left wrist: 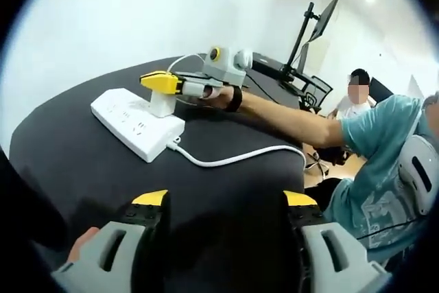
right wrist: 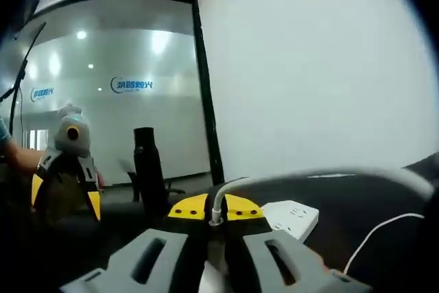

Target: Connect the charging cable to the phone, plug the charger into the socket, and turn on the power strip switch to charge the phone.

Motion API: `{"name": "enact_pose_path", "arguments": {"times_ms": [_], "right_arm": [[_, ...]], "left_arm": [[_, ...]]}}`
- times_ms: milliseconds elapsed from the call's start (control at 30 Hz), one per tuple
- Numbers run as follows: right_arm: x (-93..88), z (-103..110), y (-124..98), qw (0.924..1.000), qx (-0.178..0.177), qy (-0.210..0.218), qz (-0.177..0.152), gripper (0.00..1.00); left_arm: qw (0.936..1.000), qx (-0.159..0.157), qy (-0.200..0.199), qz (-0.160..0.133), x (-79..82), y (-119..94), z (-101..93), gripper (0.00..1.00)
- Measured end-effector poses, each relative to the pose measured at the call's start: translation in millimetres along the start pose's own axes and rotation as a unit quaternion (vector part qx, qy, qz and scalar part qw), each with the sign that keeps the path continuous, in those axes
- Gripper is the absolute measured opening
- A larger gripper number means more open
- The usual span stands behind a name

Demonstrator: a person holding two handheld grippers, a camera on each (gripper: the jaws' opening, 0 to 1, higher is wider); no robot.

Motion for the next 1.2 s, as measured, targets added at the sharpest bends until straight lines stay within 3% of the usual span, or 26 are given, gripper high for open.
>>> {"name": "enact_pose_path", "arguments": {"times_ms": [67, 100, 133, 200, 300, 333, 367, 433, 467, 567, 600, 633, 767, 833, 900, 967, 1033, 1100, 1133, 1200], "right_arm": [[-5.7, -0.8, -2.8, 0.9999, -0.001, 0.011, -0.006, 0.05], [-6.6, -3.1, -7.1, 0.9997, -0.021, -0.009, -0.011, 0.05], [-6.4, -1.4, -4.1, 0.9999, -0.011, 0.006, -0.007, 0.05], [-7.9, 27.1, -8.0, 0.9999, -0.01, 0.0, -0.006, 0.05], [-7.0, 14.6, -5.7, 0.9998, -0.011, 0.014, -0.009, 0.05], [-7.1, 13.3, -4.0, 0.9999, -0.002, 0.009, -0.007, 0.05], [-5.0, 12.2, -1.5, 0.9997, -0.006, -0.025, -0.002, 0.06], [-3.8, 4.9, -4.6, 0.9997, -0.013, 0.017, -0.01, 0.07], [-0.5, 3.7, -5.4, 0.9997, -0.021, -0.009, 0.0, 0.1], [3.2, 16.1, -14.0, 0.9991, -0.03, 0.01, 0.027, 0.33], [6.0, 22.7, -18.7, 0.9993, -0.015, -0.01, 0.033, 0.38], [7.0, 20.9, -22.6, 0.9992, -0.027, -0.001, 0.029, 0.42], [2.6, 20.7, -42.1, 0.996, -0.046, -0.037, 0.067, 0.58], [-9.4, 37.4, -52.3, 0.9911, -0.071, -0.041, 0.105, 0.58], [-21.6, 34.9, -57.9, 0.9851, -0.09, -0.037, 0.142, 0.58], [-28.4, 36.0, -58.0, 0.9839, -0.094, -0.026, 0.149, 0.55], [-35.3, 40.5, -54.9, 0.9842, -0.095, 0.014, 0.149, 0.55], [-36.7, 40.4, -51.0, 0.9841, -0.105, 0.007, 0.144, 0.55], [-37.5, 39.2, -50.5, 0.9807, -0.124, -0.007, 0.151, 0.52], [-41.4, 41.1, -48.2, 0.9793, -0.127, -0.006, 0.157, 0.46]], "left_arm": [[1.0, -0.001, -0.005, -0.004, 1.7, 1.6, 1.1, 0.6], [1.0, -0.002, -0.005, -0.004, 1.8, 2.1, 0.9, 0.6], [1.0, -0.003, -0.005, -0.005, 1.5, 3.1, 0.1, 0.6], [1.0, -0.005, -0.004, -0.003, 0.3, 5.4, -0.2, 0.6], [1.0, -0.005, 0.0, -0.002, -0.2, 6.0, -1.0, 0.59], [1.0, -0.006, -0.004, -0.004, 0.1, 6.3, -1.6, 0.59], [1.0, -0.006, -0.005, -0.004, 0.3, 6.2, -1.7, 0.59], [1.0, -0.005, -0.002, -0.006, 1.4, 6.1, -2.1, 0.59], [0.9999, -0.001, -0.009, -0.006, 2.0, 6.5, -2.1, 0.59], [0.9999, 0.005, -0.009, -0.006, 1.7, 6.0, -2.6, 0.59], [0.9999, 0.006, -0.009, -0.004, 0.8, 5.2, -4.1, 0.59], [1.0, 0.006, -0.006, -0.002, 0.3, 4.7, -5.2, 0.59], [0.9999, 0.011, -0.001, 0.001, 0.4, 3.0, -5.2, 0.59], [0.9999, 0.012, -0.002, -0.001, 1.3, 1.8, -6.3, 0.59], [0.9999, 0.013, -0.001, -0.003, 1.8, 0.7, -7.6, 0.59], [0.9999, 0.014, 0.001, -0.003, 1.7, 0.2, -8.0, 0.59], [0.9999, 0.015, 0.003, -0.002, 1.1, 0.1, -8.1, 0.59], [0.9999, 0.016, 0.003, 0.0, 0.2, 0.2, -7.9, 0.58], [0.9998, 0.017, 0.004, 0.001, -0.6, 0.1, -7.5, 0.58], [0.9998, 0.018, 0.004, 0.002, -1.6, -0.6, -7.0, 0.58]]}}
Point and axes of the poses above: the point that each gripper's makers call its tool centre point, and the gripper's own axes: y roughly forward along the fingers, z roughly to its left, x roughly out of its top, the point moved 7 cm from there along -y, roughly backward along the fingers, and after that the axes turned 8 degrees about x, right-handed, at the moved point
